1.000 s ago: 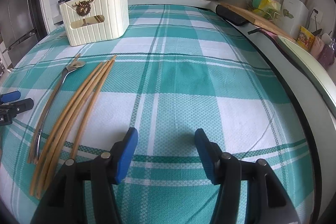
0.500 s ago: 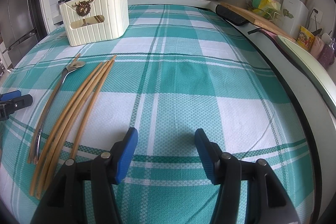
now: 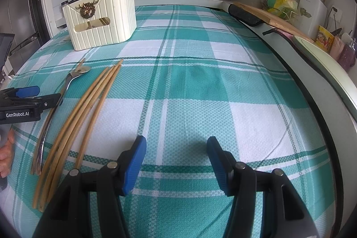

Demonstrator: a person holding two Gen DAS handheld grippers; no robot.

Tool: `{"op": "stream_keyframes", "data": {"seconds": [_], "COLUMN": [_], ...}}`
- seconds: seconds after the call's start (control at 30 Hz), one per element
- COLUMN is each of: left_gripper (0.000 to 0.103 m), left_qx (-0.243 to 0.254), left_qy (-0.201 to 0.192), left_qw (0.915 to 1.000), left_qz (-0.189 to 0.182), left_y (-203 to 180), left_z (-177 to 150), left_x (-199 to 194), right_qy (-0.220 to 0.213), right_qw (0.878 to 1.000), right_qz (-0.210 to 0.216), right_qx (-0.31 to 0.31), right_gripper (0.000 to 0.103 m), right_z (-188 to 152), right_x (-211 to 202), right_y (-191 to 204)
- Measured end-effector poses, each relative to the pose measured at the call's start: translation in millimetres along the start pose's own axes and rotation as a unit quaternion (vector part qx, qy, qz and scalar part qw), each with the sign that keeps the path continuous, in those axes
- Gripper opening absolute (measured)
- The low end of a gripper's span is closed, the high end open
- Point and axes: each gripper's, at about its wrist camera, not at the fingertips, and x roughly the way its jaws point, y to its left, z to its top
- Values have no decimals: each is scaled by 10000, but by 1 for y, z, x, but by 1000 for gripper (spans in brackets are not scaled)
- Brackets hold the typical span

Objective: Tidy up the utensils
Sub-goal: 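Move both open tools back over the chopsticks lying on the cloth, then grasp a wooden chopstick with the left tool while the right tool grasps another chopstick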

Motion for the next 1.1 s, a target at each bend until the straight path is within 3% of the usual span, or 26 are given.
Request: {"op": "stream_keyframes", "data": {"seconds": [0.1, 0.27, 0.37, 0.5, 0.6, 0.73, 0.83, 0.97, 1.03, 1.1], "left_gripper": [90, 61, 50, 51, 59, 68, 69, 71, 71, 71], "left_qx": [-3, 78, 163, 142, -11, -121, 50, 312, 430, 461], "left_qy": [-68, -155, -174, -120, -52, -21, -6, 5, 53, 109], "left_qw": [10000, 9998, 9995, 9994, 9993, 9991, 9992, 9989, 9983, 9979], "left_qz": [-20, -118, -196, -302, -376, -417, -394, -363, -384, -445], "left_y": [2, 6, 6, 11, 16, 14, 5, -3, -3, 1], "left_z": [-1, -5, -9, -14, -16, -17, -22, -30, -33, -35], "left_x": [-4, -12, -17, -22, -24, -24, -26, -31, -33, -36], "right_qy": [-1, -3, -4, -27, -6, 55, 132, 444, 379, 384], "right_qw": [10000, 10000, 10000, 9999, 9970, 9927, 9929, 9922, 9931, 9932], "right_qz": [3, -4, 11, 82, 727, 1207, 1178, 1117, 969, 884], "right_qx": [4, 0, 21, 75, 250, 60, -122, -322, -537, -650], "right_gripper": [58, 58, 58, 58, 58, 58, 55, 41, 36, 21], "right_z": [0, 0, 0, 1, 7, 17, 19, 13, 10, 9], "right_x": [0, 0, 0, -4, -12, -15, -11, 1, -2, -4], "right_y": [0, -1, -1, 0, 10, 36, 49, 57, 61, 63]}}
